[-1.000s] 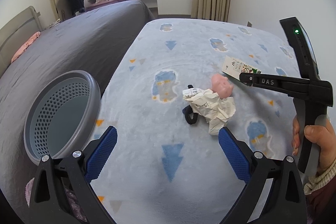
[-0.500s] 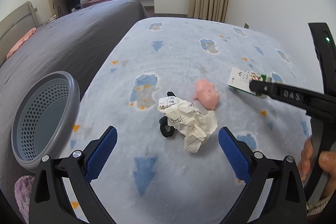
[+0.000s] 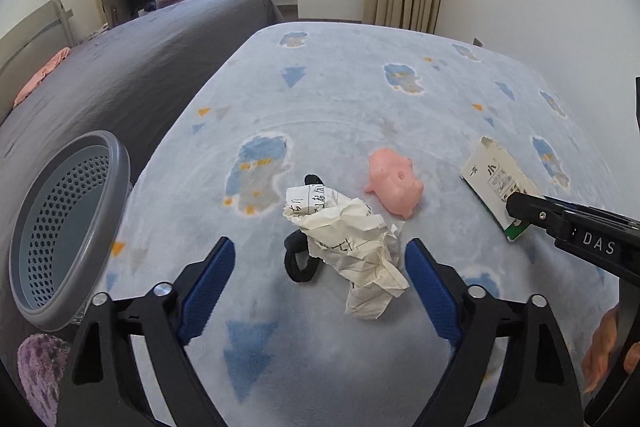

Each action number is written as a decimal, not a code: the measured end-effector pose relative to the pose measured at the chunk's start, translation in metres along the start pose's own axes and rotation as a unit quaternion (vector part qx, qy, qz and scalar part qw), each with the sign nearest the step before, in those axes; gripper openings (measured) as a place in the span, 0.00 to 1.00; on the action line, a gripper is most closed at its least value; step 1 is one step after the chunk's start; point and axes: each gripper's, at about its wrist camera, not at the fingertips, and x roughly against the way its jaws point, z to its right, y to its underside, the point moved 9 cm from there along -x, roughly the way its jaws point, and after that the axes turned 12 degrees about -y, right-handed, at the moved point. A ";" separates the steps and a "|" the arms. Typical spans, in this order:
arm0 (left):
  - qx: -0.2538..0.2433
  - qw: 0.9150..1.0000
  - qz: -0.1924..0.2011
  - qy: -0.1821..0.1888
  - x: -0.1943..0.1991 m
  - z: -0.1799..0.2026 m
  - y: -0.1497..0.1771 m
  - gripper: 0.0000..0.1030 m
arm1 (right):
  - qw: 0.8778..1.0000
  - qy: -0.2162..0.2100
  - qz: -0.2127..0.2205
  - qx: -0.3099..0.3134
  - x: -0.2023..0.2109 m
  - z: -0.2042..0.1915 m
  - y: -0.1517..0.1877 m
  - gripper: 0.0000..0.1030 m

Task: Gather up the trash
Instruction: 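Grasp the crumpled paper with the left tool while the right tool holds the carton, then carry crumpled paper and carton over the gray basket and open both tools, then withdraw both tools from the basket back over the bed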

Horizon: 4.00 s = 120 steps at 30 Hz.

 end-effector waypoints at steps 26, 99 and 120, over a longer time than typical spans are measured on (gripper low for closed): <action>-0.015 0.999 0.039 0.030 0.051 -0.025 -0.003 0.32 | 0.999 0.040 0.001 0.029 -0.017 0.000 -0.006 0.57; 0.131 0.988 0.033 -0.076 -0.046 -0.369 0.015 0.65 | 0.980 -0.111 -0.024 0.165 -0.177 -0.371 0.007 0.56; 0.143 0.984 0.038 -0.103 -0.028 -0.378 0.026 0.88 | 0.982 -0.085 -0.015 0.169 -0.158 -0.364 0.020 0.57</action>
